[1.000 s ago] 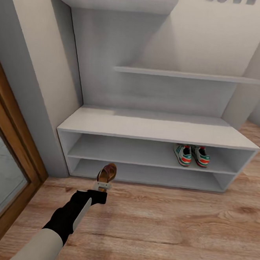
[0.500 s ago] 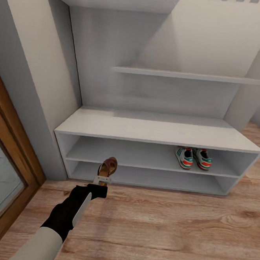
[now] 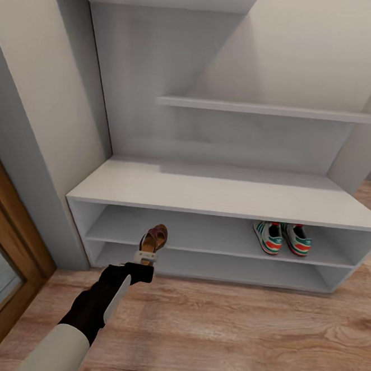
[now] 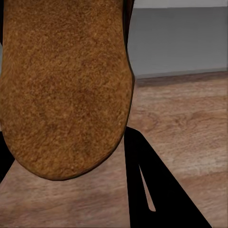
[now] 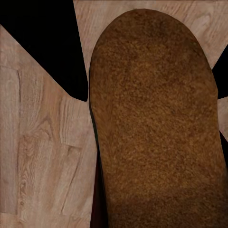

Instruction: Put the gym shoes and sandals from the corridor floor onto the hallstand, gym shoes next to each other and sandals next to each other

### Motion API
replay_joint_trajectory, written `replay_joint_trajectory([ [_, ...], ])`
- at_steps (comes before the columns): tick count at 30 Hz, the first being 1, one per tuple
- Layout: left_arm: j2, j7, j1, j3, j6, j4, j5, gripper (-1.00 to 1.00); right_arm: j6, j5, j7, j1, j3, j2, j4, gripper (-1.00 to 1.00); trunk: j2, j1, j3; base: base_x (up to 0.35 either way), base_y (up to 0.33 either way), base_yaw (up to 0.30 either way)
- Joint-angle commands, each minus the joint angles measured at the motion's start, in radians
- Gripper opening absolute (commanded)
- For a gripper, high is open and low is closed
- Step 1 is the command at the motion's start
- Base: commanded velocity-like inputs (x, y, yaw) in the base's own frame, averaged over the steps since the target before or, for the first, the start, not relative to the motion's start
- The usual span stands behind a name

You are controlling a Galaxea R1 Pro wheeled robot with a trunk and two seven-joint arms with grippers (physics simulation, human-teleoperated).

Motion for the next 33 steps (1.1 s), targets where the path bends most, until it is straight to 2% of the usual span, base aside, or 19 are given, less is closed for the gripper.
replay_joint_trajectory([
  [1, 0.0, 0.0, 0.0, 0.0, 0.006, -0.001, 0.004, -1.0, 0.006, 0.008, 0.003, -0.002, -0.003, 0.0, -0.002, -1.0, 0.0, 0.0, -0.001, 0.346, 0.0, 0.0],
  [16, 0.0, 0.0, 0.0, -0.001, 0.006, 0.0, 0.004, -1.0, 0.006, 0.008, 0.003, -0.002, -0.003, 0.0, -0.001, -1.0, 0.0, 0.0, -0.001, 0.346, -0.003, 0.0],
  [25, 0.0, 0.0, 0.0, -0.001, 0.006, 0.0, 0.004, -1.0, 0.006, 0.008, 0.003, -0.002, -0.003, 0.0, -0.001, -1.0, 0.0, 0.0, -0.001, 0.335, -0.102, 0.0],
  [33, 0.0, 0.0, 0.0, 0.0, 0.004, 0.0, 0.004, -1.0, 0.006, 0.008, 0.003, -0.002, -0.003, 0.0, -0.001, -1.0, 0.0, 0.0, -0.001, 0.099, -0.017, 0.0],
])
